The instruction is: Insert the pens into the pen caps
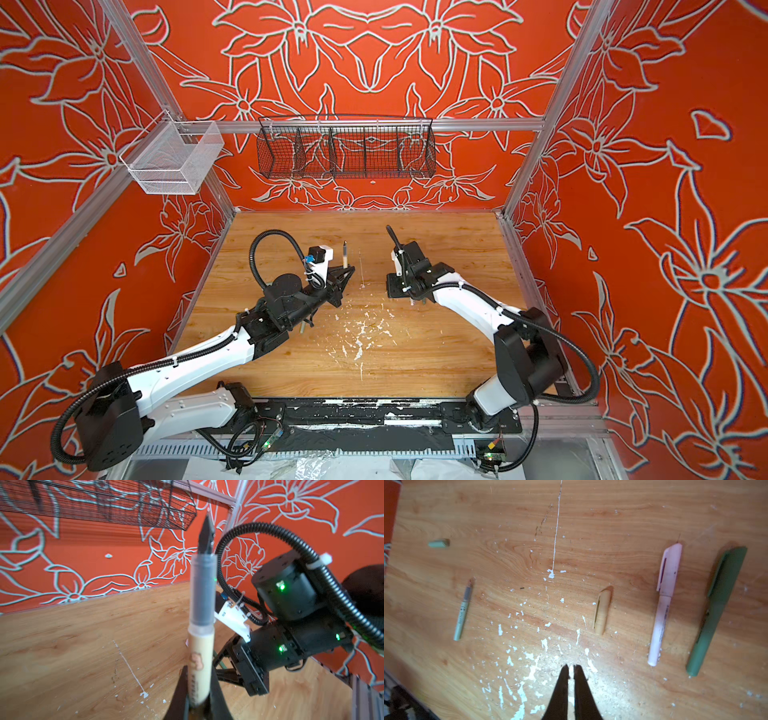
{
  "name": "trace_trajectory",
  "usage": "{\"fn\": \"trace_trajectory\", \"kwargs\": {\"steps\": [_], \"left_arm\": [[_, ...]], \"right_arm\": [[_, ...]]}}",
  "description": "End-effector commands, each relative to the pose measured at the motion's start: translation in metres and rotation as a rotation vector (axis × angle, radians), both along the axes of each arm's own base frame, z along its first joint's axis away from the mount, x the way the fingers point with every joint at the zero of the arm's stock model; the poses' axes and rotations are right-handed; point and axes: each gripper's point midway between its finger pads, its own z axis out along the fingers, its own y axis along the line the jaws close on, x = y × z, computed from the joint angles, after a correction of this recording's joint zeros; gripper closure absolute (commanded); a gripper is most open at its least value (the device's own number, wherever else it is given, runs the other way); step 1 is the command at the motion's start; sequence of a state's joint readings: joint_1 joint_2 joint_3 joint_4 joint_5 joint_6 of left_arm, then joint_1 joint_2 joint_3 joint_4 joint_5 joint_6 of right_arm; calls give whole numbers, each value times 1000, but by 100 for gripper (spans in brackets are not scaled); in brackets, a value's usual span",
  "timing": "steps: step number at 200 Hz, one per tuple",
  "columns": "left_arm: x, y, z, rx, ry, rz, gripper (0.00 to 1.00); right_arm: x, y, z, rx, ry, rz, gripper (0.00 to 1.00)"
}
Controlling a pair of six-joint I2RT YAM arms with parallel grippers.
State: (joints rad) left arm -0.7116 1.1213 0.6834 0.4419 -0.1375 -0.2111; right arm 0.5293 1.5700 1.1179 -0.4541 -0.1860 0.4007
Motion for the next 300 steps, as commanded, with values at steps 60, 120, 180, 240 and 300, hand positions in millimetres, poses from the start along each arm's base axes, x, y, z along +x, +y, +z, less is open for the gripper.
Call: {"fn": "trace_trajectory", "kwargs": {"steps": [60,120,180,240,300], "left_arm": [[-8,11,13,-95,-16,36,100],[-9,3,11,-96,-4,-4,100],[-8,0,7,-94,12,-13,100],[-8,-1,6,-86,14,-15,100],[-7,0,5,-80,13,-10,100]], "right_arm": [[27,-6,-59,-173,134,-27,75],[32,-8,-79,-208,164,-45,76],[36,-8,-89,-231,176,-44,81],[37,-9,-95,-246,183,-47,81],[42,-11,-102,-287,181,-45,80]]}}
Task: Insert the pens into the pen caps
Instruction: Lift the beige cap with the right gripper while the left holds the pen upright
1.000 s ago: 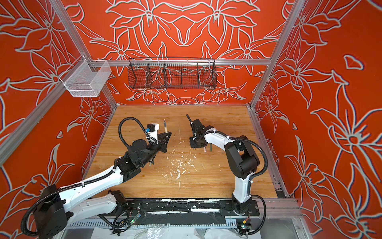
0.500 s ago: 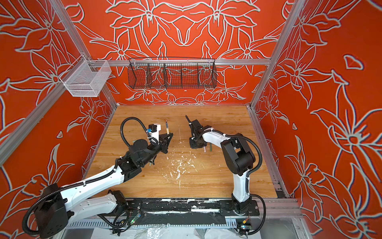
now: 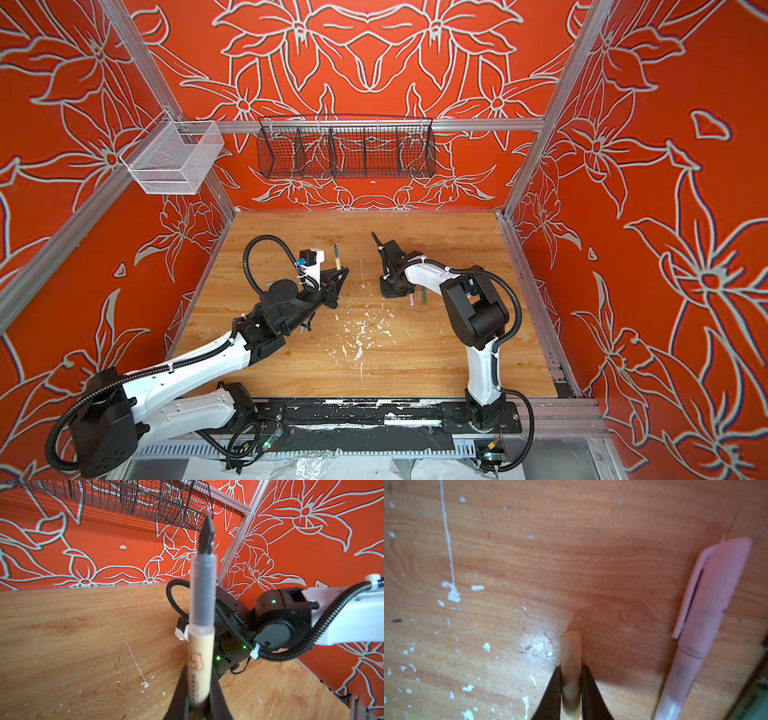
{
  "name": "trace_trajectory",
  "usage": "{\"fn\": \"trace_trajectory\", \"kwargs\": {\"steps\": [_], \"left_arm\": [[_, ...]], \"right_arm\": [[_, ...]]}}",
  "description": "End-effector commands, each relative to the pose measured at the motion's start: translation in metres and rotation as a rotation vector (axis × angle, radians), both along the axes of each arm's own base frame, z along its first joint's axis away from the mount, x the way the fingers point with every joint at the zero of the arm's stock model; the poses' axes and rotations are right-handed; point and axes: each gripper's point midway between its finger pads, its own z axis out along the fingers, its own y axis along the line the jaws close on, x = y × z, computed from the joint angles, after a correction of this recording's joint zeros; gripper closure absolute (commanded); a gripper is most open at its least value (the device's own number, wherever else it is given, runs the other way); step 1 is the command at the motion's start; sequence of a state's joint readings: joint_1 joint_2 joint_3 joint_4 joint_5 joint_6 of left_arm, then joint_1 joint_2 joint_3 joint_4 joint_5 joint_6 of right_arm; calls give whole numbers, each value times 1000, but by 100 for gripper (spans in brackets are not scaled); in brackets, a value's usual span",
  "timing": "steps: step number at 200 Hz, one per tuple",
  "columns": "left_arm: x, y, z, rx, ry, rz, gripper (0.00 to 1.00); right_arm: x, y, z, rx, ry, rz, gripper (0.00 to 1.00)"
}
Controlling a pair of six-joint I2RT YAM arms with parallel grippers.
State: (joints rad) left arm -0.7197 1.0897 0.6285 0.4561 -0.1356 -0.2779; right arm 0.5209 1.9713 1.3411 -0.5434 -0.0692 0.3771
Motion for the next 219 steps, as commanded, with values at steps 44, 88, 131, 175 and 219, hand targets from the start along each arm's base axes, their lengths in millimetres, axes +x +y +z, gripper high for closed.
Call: {"fn": "trace_trajectory", "kwargs": {"steps": [44,88,131,175,219], "left_arm": [[2,-3,16,-28,-31,-2,100],[2,-3,17,-27,-34,-1,100],[2,-3,18,-28,-35,-1,100],[2,-3,18,-28,-35,-2,100],[1,-2,19,-28,-38,-1,100]], "right_arm": [[7,-7,-14,-80,4,-17,78],[7,-2,-16,-84,4,-10,78],[6,6,-10,-63,2,3,76],[5,9,-7,-64,4,12,76],[2,12,-5,-77,2,32,76]]}}
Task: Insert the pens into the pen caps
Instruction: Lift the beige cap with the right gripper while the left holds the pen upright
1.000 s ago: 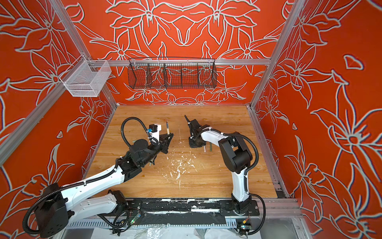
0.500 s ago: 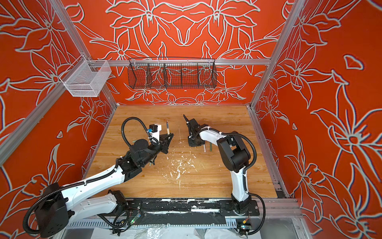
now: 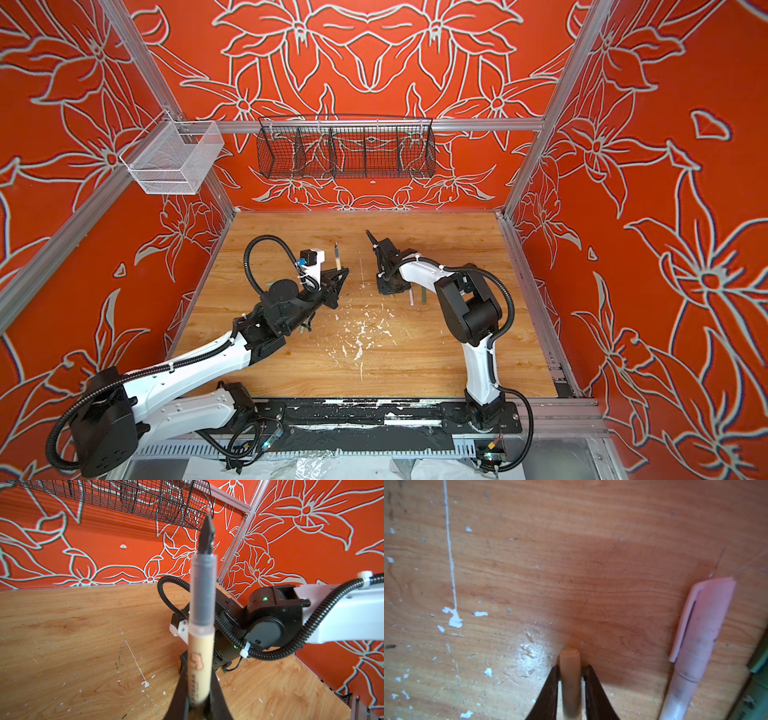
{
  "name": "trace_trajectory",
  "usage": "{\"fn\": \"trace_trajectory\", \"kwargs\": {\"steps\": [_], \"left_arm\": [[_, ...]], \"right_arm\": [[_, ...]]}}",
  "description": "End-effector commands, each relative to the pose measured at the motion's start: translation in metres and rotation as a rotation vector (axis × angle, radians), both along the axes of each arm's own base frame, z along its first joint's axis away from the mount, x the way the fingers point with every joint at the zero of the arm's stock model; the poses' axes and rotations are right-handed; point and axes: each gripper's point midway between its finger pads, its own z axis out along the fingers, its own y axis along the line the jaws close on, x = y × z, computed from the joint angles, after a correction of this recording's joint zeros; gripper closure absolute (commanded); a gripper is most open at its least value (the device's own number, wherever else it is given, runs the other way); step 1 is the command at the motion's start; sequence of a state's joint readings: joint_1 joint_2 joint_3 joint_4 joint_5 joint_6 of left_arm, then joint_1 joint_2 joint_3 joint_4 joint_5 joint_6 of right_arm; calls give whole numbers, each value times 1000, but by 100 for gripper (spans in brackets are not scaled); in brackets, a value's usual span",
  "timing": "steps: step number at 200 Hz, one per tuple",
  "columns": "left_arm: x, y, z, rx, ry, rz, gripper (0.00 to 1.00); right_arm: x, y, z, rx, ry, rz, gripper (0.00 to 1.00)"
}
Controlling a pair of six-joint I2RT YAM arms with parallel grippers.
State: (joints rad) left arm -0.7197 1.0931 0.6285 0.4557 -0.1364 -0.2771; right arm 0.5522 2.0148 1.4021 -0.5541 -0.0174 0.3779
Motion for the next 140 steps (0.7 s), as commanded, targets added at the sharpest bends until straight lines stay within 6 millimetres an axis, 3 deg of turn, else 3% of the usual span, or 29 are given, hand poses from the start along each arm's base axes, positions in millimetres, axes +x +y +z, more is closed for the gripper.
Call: {"fn": "trace_trajectory", "kwargs": {"steps": [1,54,140], "left_arm": [[1,-2,21,-31,-40,-1,100],[1,-2,20,-29,-40,0,100],[1,-2,21,-29,-44,0,100]], "right_arm": [[-8,1,-5,-39,34,17,76],[-5,-4,-15,-85,33,1,78],[-2,0,-4,-66,19,11,84]]}}
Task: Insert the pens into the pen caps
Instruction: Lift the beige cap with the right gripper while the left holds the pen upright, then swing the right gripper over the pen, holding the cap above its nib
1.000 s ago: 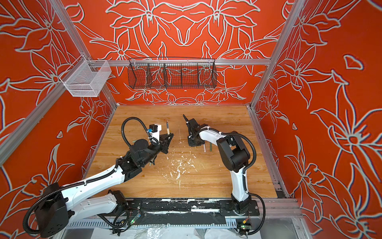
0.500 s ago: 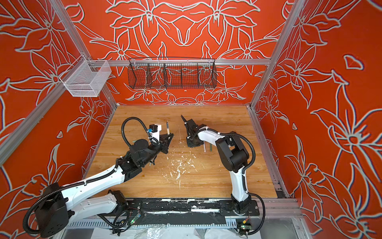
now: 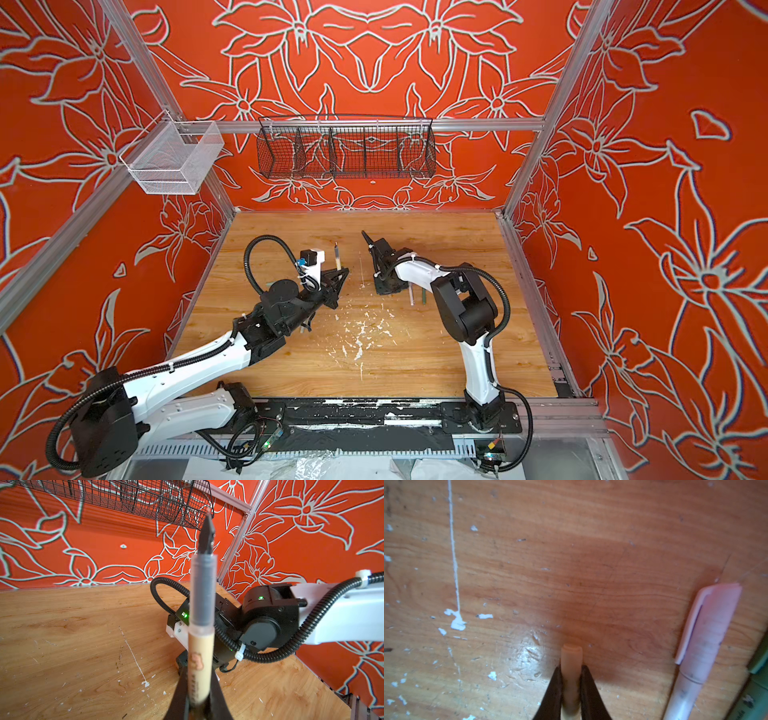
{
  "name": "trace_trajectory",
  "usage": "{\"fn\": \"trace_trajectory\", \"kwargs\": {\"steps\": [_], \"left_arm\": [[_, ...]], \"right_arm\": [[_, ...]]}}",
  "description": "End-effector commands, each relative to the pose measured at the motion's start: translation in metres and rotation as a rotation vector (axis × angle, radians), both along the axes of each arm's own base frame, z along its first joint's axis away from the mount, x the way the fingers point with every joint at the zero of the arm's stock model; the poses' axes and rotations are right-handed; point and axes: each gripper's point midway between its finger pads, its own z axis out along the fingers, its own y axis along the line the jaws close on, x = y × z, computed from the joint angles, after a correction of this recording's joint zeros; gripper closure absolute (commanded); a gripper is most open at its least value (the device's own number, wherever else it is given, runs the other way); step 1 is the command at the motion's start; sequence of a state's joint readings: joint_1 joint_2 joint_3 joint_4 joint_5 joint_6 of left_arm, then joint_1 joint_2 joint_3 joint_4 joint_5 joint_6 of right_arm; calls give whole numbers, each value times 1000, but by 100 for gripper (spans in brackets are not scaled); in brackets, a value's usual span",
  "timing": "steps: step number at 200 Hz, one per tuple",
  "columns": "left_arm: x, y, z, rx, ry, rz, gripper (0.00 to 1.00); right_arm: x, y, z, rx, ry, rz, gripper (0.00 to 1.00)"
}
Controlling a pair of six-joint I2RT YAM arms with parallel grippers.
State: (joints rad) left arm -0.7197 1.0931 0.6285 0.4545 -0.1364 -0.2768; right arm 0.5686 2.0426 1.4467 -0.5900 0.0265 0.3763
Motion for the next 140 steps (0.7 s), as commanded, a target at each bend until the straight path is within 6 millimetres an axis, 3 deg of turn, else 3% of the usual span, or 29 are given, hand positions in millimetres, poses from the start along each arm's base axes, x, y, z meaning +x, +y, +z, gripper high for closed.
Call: {"fn": "trace_trajectory", "kwargs": {"steps": [1,35,89,140], "left_arm": [[1,-2,21,-30,-45,-1,100],[1,-3,19,-25,-43,-5,100],[3,-7,14,-4,-49,-20,100],[1,-14,11,26,-72,-58,100]], "right_arm": [[-5,-1,-3,-18,25,6,84],[-6,9,18,83,-18,17,84],[-15,32,78,394,-194,51,84],[-34,39,175,697,-503,138,84]]}}
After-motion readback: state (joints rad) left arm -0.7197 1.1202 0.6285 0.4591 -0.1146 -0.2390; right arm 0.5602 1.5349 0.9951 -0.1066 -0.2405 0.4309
